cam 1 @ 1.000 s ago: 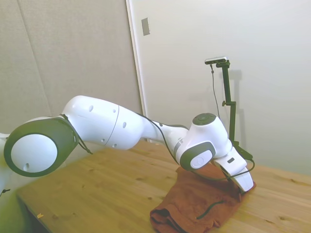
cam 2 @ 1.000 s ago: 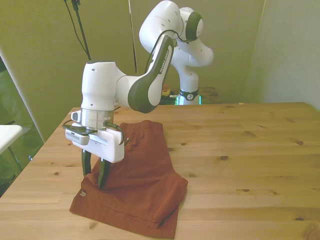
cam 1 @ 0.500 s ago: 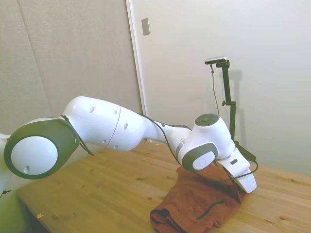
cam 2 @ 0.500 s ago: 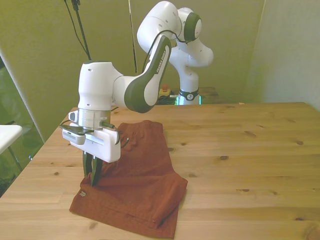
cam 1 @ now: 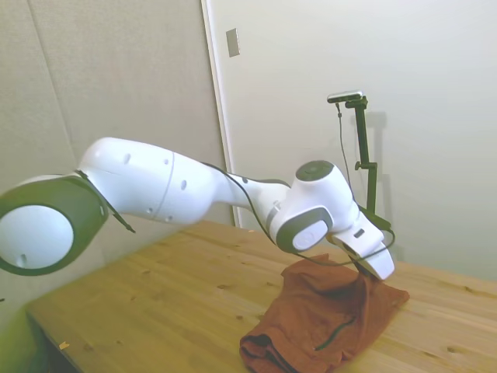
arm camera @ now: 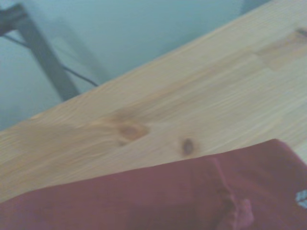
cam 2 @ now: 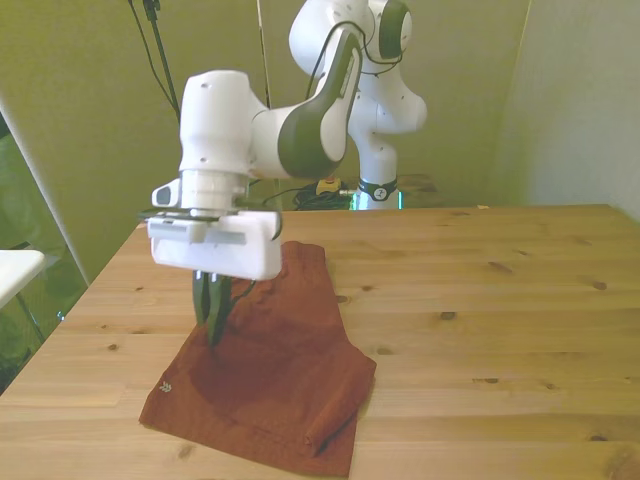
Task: Unfold the shorts
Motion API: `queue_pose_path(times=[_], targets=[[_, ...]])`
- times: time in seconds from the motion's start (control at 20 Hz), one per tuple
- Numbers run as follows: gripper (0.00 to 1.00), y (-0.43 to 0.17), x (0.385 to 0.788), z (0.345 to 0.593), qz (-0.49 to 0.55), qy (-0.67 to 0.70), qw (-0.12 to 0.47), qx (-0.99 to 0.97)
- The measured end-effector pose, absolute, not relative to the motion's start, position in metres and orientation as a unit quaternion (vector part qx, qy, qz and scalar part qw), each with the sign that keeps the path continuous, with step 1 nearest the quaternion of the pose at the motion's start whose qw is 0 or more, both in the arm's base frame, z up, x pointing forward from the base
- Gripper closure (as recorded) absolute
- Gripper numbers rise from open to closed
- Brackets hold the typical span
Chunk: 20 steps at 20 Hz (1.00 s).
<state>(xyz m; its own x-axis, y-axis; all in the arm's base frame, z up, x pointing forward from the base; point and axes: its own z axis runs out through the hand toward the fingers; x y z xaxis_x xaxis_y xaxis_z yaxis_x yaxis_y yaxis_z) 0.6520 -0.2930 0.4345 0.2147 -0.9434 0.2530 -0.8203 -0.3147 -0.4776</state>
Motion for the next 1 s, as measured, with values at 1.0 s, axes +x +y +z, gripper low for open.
queue_pose_path(times=[1.0], targets=[[1.00, 0.104, 0.610, 0.382, -0.261, 0.351, 0.043, -0.898]])
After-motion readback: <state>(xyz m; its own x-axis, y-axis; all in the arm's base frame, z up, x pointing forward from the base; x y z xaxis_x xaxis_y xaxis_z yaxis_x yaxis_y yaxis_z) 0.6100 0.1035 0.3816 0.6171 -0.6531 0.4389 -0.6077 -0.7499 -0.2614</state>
